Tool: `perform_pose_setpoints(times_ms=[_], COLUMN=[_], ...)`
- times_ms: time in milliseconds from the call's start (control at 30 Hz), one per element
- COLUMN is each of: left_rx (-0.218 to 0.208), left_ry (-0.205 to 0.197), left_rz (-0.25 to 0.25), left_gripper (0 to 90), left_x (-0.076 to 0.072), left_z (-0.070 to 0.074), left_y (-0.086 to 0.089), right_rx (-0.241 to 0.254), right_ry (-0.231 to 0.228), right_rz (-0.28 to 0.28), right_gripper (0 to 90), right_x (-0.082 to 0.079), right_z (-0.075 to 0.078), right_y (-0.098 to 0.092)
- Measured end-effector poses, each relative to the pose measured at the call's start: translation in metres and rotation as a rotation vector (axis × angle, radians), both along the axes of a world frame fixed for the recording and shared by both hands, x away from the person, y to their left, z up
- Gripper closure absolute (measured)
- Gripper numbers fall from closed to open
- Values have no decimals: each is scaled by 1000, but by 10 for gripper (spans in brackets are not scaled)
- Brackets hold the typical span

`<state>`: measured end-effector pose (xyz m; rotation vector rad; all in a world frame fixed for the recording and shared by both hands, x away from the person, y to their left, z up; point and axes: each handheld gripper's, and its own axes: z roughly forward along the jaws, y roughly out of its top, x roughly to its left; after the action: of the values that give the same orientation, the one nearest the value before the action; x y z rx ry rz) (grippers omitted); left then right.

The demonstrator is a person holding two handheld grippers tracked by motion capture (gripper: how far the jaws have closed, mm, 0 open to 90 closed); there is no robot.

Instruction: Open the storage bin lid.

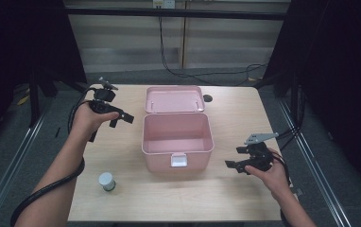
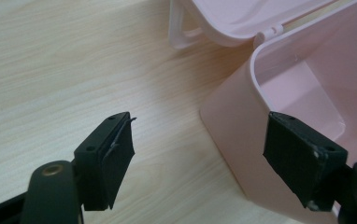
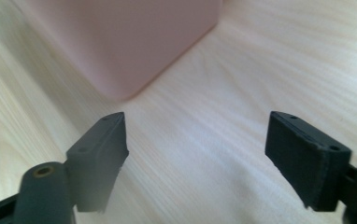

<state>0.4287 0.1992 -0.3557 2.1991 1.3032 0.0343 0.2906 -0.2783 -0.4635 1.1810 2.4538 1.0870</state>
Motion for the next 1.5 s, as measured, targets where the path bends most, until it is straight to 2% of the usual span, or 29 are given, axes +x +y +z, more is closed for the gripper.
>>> perform_pose_setpoints(times_ms=[33,233,433,533,700,800,1033,1267,1500], left_rx=[-6,-9,-15,-11,-5,4,6,-1,14], left_ry=[4,11,12,17,17,24,28,30,51], left_rz=[-3,-16,-31,-34,-61,-80,-91,-94,-109], left_gripper=[235,230,230,230,230,232,233,233,234], left_x=[-1,-8,-17,-22,-31,-36,-47,-59,-70], left_z=[-1,-6,-9,-10,-13,-14,-19,-20,-24], left_y=[2,10,17,20,23,25,33,40,46], right_rx=[-14,-17,-48,-58,-64,-78,-49,-48,-47], right_ry=[3,29,12,27,2,-41,-79,-81,-80], right_rz=[2,5,19,28,32,39,36,38,38], right_gripper=[185,171,151,140,143,139,137,136,135], right_x=[-1,-2,-3,-4,-4,-6,-10,-10,-10], right_z=[-3,-22,-32,-38,-40,-43,-48,-48,-48], right_y=[1,5,9,11,11,10,7,7,7])
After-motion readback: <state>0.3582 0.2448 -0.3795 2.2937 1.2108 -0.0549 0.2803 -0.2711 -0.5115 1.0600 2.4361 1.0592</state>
